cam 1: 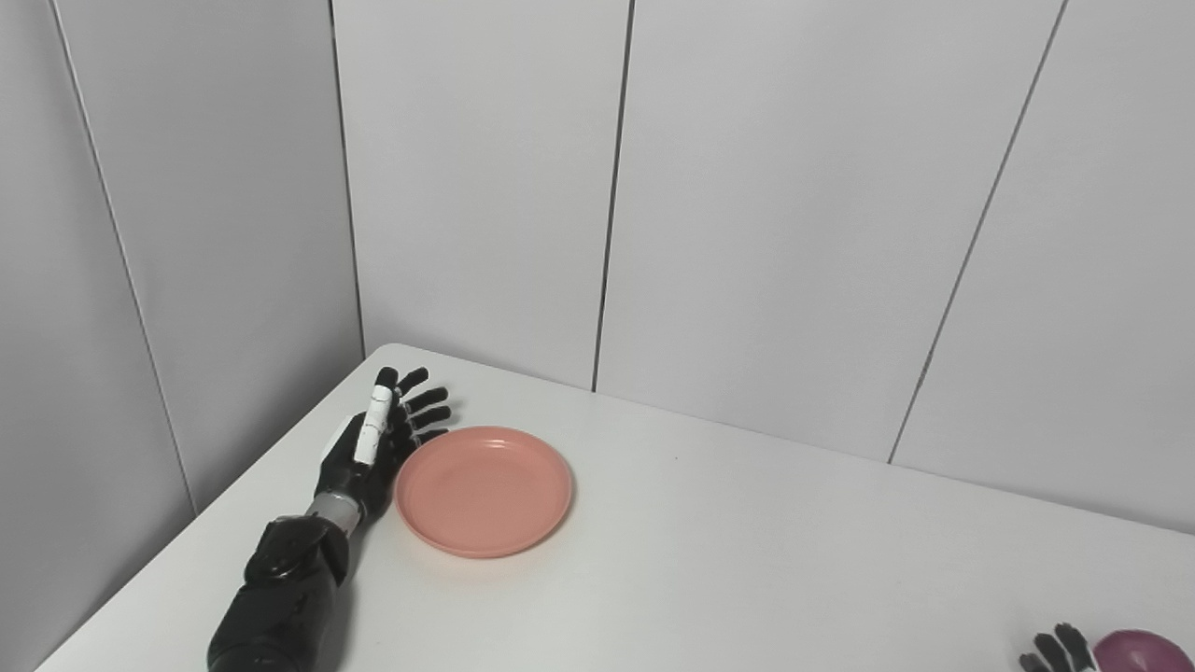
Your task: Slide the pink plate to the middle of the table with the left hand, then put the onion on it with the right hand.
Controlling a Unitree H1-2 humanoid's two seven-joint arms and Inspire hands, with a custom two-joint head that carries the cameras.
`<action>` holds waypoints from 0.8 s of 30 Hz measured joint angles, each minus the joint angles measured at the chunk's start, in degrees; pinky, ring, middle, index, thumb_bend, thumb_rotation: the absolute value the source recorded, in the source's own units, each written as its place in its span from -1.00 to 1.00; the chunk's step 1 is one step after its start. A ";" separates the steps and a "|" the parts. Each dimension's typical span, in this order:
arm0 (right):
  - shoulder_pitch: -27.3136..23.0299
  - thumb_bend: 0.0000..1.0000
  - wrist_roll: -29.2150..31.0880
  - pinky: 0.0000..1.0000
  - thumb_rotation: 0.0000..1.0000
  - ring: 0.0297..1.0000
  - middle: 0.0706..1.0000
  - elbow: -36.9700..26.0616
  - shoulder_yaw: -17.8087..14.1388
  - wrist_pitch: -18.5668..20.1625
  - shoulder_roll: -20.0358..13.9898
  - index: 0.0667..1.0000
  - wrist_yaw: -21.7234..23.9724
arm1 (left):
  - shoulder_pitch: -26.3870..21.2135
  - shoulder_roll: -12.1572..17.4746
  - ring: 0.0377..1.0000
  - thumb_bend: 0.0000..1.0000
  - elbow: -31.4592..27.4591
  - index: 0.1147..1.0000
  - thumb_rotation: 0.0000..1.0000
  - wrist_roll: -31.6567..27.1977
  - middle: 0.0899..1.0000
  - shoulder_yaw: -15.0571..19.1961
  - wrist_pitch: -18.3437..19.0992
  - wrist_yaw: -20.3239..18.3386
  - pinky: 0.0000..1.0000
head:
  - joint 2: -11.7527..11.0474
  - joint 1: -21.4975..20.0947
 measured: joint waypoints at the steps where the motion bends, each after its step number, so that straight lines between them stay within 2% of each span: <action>1: 0.09 0.74 0.00 1.00 0.98 0.99 0.98 -0.13 0.01 0.00 0.01 1.00 -0.05 | 0.48 -0.19 0.55 0.80 -1.30 0.65 0.74 -0.14 0.62 -0.08 0.52 0.04 0.42 | 0.09 0.00; 8: 0.67 0.74 0.03 1.00 0.97 0.99 0.99 -1.04 0.16 0.15 0.17 1.00 -0.62 | 3.39 -2.88 0.59 0.75 -9.43 0.70 0.83 -0.61 0.60 -1.19 4.94 0.16 0.45 | 0.79 -0.62; 13: 1.38 0.72 0.05 1.00 0.98 0.99 1.00 -1.96 0.51 0.32 0.40 1.00 -0.88 | 5.24 -4.23 0.61 0.72 -15.72 0.65 0.80 -1.11 0.60 -1.62 8.43 0.17 0.50 | 1.49 -1.06; 20: 1.70 0.65 0.06 1.00 0.99 1.00 1.00 -3.15 0.80 0.63 1.04 1.00 -1.48 | 6.01 -7.10 0.57 0.71 -19.69 0.65 0.79 -0.73 0.58 -2.85 10.74 2.45 0.46 | 4.22 -3.07; 24: 1.89 0.60 0.07 1.00 1.00 1.00 1.00 -3.97 1.31 0.81 1.39 1.00 -1.98 | 6.12 -9.49 0.60 0.70 -21.45 0.66 0.80 -0.19 0.59 -4.49 12.62 3.90 0.54 | 5.27 -4.74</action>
